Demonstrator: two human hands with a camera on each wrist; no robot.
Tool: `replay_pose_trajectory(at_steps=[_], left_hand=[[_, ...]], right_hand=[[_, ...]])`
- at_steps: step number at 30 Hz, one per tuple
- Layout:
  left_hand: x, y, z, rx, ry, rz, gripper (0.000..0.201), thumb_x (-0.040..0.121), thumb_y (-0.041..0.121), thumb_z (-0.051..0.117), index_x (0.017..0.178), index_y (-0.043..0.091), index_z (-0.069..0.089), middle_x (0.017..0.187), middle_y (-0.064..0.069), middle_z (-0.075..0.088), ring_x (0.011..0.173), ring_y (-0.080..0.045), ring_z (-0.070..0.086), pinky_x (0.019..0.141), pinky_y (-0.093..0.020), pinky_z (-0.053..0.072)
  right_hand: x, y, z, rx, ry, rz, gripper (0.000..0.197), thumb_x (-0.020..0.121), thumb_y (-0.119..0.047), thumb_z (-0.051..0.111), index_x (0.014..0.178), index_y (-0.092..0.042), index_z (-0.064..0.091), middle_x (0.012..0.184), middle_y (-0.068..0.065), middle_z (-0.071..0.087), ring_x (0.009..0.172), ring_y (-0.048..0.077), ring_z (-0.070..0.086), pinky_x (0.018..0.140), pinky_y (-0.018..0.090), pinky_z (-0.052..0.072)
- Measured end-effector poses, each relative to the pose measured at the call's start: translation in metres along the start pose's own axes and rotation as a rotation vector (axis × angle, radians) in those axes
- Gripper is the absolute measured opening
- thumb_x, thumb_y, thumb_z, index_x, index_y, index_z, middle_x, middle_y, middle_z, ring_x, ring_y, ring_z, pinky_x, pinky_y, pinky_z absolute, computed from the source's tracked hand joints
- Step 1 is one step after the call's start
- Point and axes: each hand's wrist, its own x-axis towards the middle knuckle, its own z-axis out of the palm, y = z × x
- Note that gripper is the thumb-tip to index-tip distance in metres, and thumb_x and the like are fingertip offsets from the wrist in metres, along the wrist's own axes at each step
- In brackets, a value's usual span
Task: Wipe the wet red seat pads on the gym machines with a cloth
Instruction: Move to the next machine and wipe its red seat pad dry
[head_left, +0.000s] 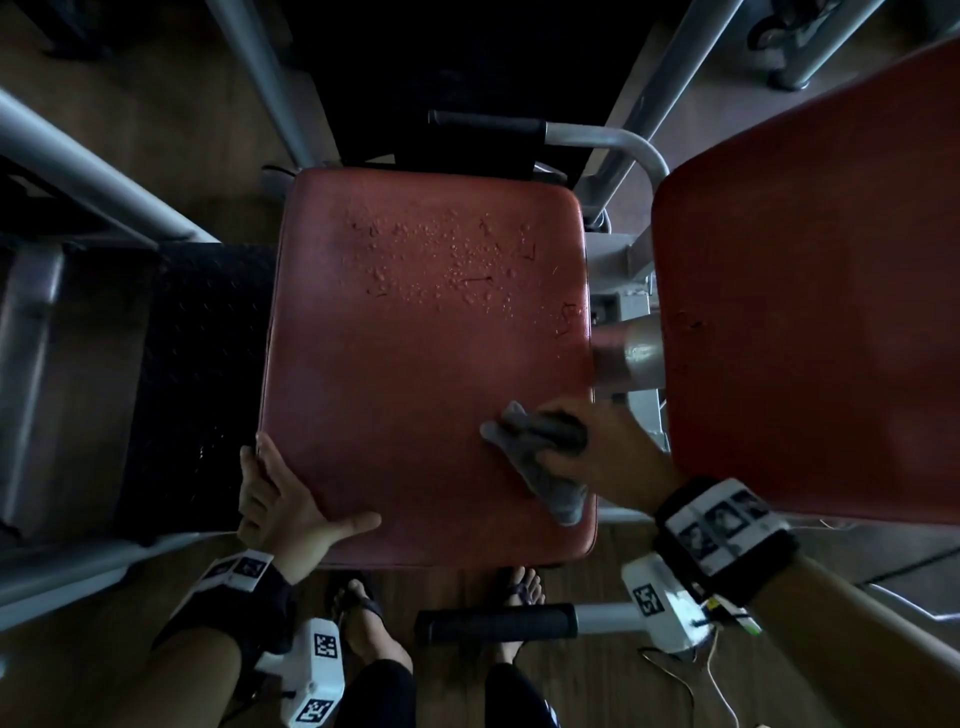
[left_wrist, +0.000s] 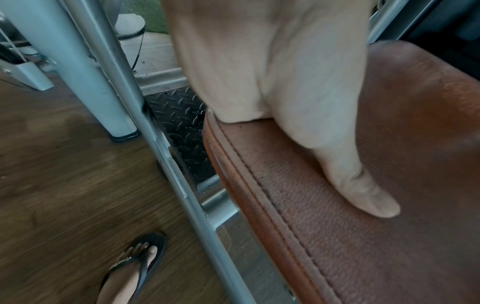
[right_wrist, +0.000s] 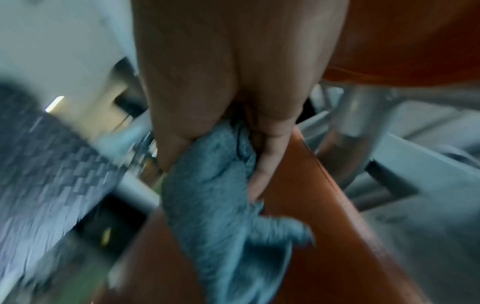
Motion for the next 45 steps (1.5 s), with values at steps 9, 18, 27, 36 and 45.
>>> replay_pose_trajectory(at_steps=[9,18,27,36,45], left_hand=[[-0.002,0.001,-0.001,-0.014,-0.001,-0.003,0.17,0.032,0.07,0.086,0.149,0.029,-0.03,0.161,-0.01,-0.022,0.149,-0.039,-0.001,0.117,-0.061,0.017],[-0.001,0.001,-0.001,-0.021,-0.005,-0.002,0.169,0.032,0.071,0.085,0.149,0.03,-0.03,0.161,-0.011,-0.022,0.149,-0.04,0.0,0.117,-0.061,0.015],[0.0,0.0,0.0,-0.024,-0.005,-0.002,0.17,0.032,0.071,0.086,0.148,0.031,-0.032,0.161,-0.009,-0.022,0.149,-0.037,-0.001,0.117,-0.059,0.017],[0.001,0.0,0.001,-0.027,0.011,-0.002,0.17,0.03,0.071,0.085,0.148,0.032,-0.032,0.162,-0.01,-0.02,0.149,-0.039,0.001,0.117,-0.059,0.017],[0.001,-0.001,0.001,-0.018,-0.009,-0.015,0.171,0.027,0.076,0.08,0.147,0.032,-0.033,0.161,-0.009,-0.022,0.149,-0.038,0.0,0.118,-0.057,0.017]], right_hand=[[0.004,0.031,0.012,-0.122,0.127,0.153,0.054,0.087,-0.025,0.066,0.138,-0.023,0.048,0.132,0.004,0.045,0.117,0.017,0.049,0.095,0.026,0.042],[-0.009,0.023,0.048,-0.824,-0.077,-0.212,0.078,0.074,-0.068,0.061,0.144,-0.047,0.033,0.157,0.007,0.028,0.142,0.038,0.028,0.1,0.061,0.032],[0.021,0.032,0.023,-0.534,0.207,-0.011,0.042,0.089,-0.023,0.056,0.13,-0.021,0.052,0.136,0.008,0.041,0.108,0.032,0.05,0.09,0.045,0.051],[0.027,0.03,0.028,-0.727,0.196,-0.007,0.053,0.084,-0.024,0.061,0.134,-0.006,0.056,0.149,0.011,0.041,0.119,0.038,0.046,0.085,0.056,0.052],[0.063,0.055,0.026,-0.911,-0.097,0.176,0.064,0.098,-0.038,0.005,0.147,-0.007,0.032,0.161,0.004,0.018,0.134,0.031,0.038,0.087,0.049,0.041]])
